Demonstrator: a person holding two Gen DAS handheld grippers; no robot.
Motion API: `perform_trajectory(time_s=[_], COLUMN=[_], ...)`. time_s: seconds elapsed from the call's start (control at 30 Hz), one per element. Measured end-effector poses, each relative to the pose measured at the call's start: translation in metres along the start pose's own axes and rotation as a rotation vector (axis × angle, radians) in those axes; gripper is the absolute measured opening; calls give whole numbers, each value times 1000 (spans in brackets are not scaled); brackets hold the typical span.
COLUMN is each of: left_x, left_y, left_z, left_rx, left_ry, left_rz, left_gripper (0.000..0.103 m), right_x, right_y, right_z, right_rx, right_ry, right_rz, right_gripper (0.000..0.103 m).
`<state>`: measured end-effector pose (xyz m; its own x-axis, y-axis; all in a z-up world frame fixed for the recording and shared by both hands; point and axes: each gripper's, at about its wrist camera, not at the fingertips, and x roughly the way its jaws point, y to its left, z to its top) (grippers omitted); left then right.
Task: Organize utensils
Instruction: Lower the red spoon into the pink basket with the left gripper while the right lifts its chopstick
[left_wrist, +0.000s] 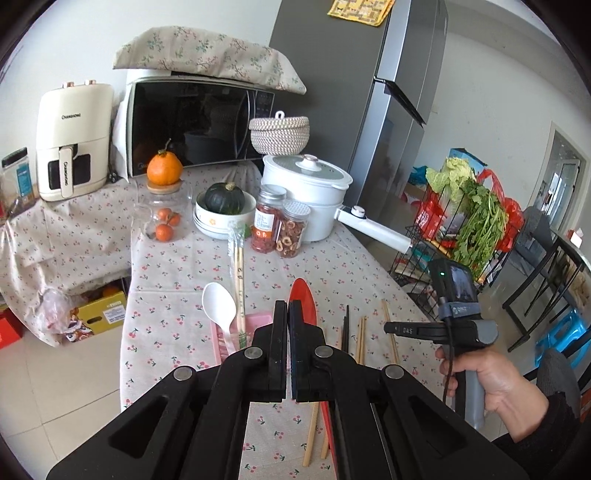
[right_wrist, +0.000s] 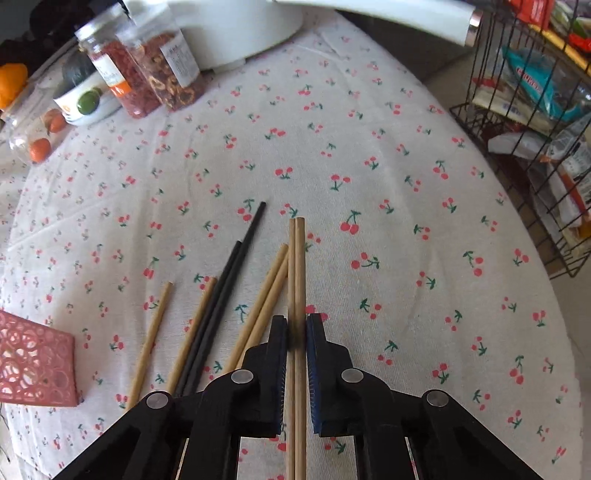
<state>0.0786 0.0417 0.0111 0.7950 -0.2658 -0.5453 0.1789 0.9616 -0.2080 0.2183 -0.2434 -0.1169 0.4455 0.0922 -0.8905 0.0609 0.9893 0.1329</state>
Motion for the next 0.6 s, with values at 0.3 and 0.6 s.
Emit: perform_trajectory(time_s=[0.3,0.6], left_x=[-32,-5], left_y=[13,5], left_z=[19,22], left_rx=[-13,107], left_ry=[-263,-466], left_rz=[119,263], left_gripper=[0,0], right_x=[-102,-145], right_y=[21,27], right_z=[-25,-22], right_rx=[-74,-68], right_ry=[-255,-429], right_rz=[141,223], right_gripper=[7,4])
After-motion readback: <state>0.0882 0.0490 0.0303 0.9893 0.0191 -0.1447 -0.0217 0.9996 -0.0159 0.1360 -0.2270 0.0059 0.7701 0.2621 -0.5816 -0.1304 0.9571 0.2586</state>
